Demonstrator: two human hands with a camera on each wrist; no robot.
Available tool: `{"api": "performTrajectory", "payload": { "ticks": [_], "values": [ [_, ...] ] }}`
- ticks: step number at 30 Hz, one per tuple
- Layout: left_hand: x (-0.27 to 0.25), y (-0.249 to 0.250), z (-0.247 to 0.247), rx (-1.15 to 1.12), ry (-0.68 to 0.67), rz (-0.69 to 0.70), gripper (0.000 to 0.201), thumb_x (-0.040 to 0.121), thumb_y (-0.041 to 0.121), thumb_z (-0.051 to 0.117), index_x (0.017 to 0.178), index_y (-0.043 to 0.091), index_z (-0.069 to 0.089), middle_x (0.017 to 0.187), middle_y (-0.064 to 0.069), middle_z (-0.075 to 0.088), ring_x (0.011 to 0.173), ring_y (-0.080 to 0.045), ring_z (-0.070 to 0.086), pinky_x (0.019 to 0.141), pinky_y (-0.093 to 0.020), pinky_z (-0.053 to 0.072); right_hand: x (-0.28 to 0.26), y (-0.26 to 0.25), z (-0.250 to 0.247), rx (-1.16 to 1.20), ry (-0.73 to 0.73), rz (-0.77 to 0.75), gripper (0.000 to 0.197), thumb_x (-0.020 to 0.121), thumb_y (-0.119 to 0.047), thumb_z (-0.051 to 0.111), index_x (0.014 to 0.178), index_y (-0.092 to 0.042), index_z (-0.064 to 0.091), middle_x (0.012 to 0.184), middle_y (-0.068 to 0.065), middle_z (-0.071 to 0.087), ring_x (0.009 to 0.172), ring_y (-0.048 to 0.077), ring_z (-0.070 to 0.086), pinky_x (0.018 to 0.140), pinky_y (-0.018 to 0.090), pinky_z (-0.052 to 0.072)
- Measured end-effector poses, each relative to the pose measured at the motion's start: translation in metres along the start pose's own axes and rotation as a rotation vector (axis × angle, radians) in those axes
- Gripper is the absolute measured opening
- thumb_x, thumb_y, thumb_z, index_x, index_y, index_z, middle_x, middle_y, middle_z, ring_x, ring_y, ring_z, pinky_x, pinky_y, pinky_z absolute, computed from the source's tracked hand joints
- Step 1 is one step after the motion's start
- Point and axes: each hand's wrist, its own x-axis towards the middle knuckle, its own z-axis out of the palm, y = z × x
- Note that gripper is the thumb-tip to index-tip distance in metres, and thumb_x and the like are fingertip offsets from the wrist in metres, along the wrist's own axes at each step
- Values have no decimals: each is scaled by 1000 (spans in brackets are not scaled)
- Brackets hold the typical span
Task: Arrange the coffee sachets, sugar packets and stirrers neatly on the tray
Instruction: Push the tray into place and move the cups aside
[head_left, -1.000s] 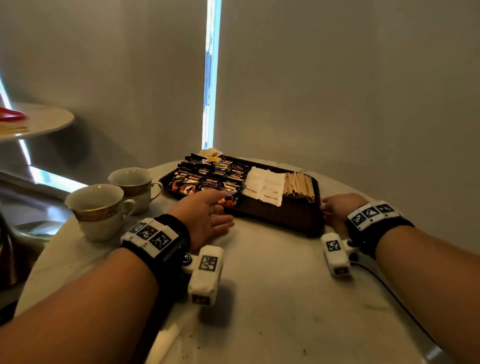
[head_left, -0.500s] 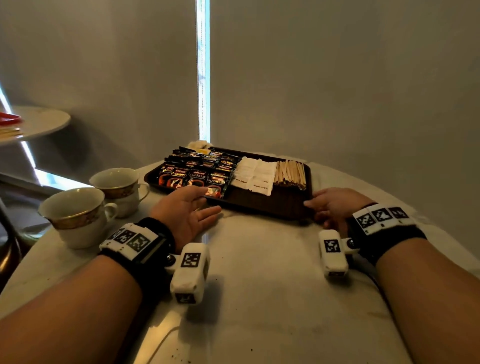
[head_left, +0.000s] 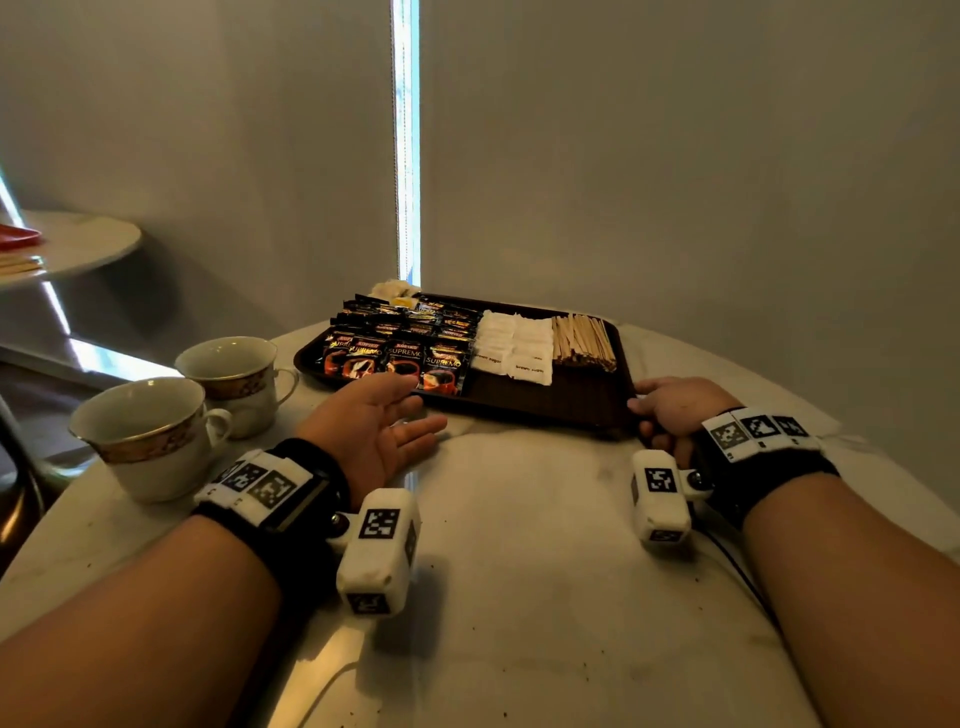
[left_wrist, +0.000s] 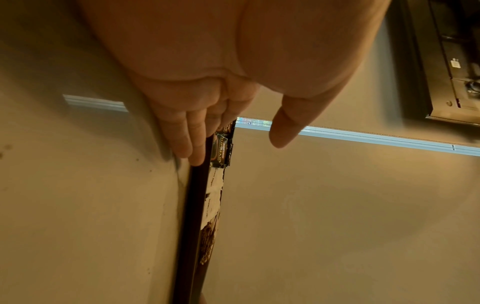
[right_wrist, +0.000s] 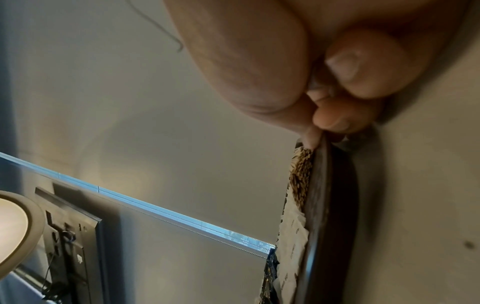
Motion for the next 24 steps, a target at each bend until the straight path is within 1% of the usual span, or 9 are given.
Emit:
{"api": "performTrajectory", "payload": {
  "ticks": [3,6,8,10,13,16,18,20,24],
  "values": [
    [-3,0,1,6,13,4,56,97,21,58,149,14,41,144,-14,52,110,-37,67,87,-46,57,-1,0,-1,33,9,25,32,99,-10,56,128,-23,58,74,8,55,44,12,42,34,20,33],
    [-10,2,6,59,42,43,46,98,25,59,142,16,48,138,-13,56,109,-35,66,85,-46,58,-7,1,-1,36,5,70,18,97,-26,61,113,-19,62,63,6,51,42,15,39,41,22,33],
    [-19,6,13,107,89,103,32,100,30,58,128,16,58,124,-12,63,104,-29,67,87,-46,58,-12,1,-3,85,37,65,28,92,-36,67,104,-11,62,63,6,49,46,17,38,44,26,33],
    [-30,12,15,151,130,201,28,104,34,51,120,12,60,114,-13,68,94,-22,66,94,-45,54,-24,-2,-3,69,117,-24,33,91,-36,67,110,-9,64,70,5,50,53,17,42,51,33,40],
    [-50,27,15,86,231,329,25,106,31,46,111,11,61,100,-9,69,73,-13,63,71,-33,55,-60,-22,7,-53,161,-257,26,100,-31,52,119,-17,65,87,-3,53,74,16,53,69,33,49],
    [-72,42,9,-19,295,359,21,106,29,47,112,13,58,89,-3,65,60,-10,61,49,-22,52,-103,-44,51,72,19,-356,12,98,-35,56,100,-25,63,91,-3,59,79,17,56,65,32,49],
    [-86,43,1,33,321,413,26,106,32,46,121,14,56,97,-5,65,70,-14,64,54,-26,56,-124,-56,89,96,-206,-408,9,97,-31,61,98,-23,64,83,2,59,70,17,54,59,33,46],
    [-98,35,-12,149,364,469,34,105,32,48,132,12,51,106,-7,64,83,-21,66,69,-38,60,-138,-68,129,47,-395,-409,13,99,-28,59,104,-17,63,88,6,59,72,17,58,58,32,47],
    [-106,13,-37,236,371,359,45,104,35,48,136,3,49,98,-4,62,82,-19,65,72,-40,57,-158,-94,189,-57,-533,-341,37,102,-31,52,126,-4,54,97,9,60,86,23,63,78,41,58]
  ]
}}
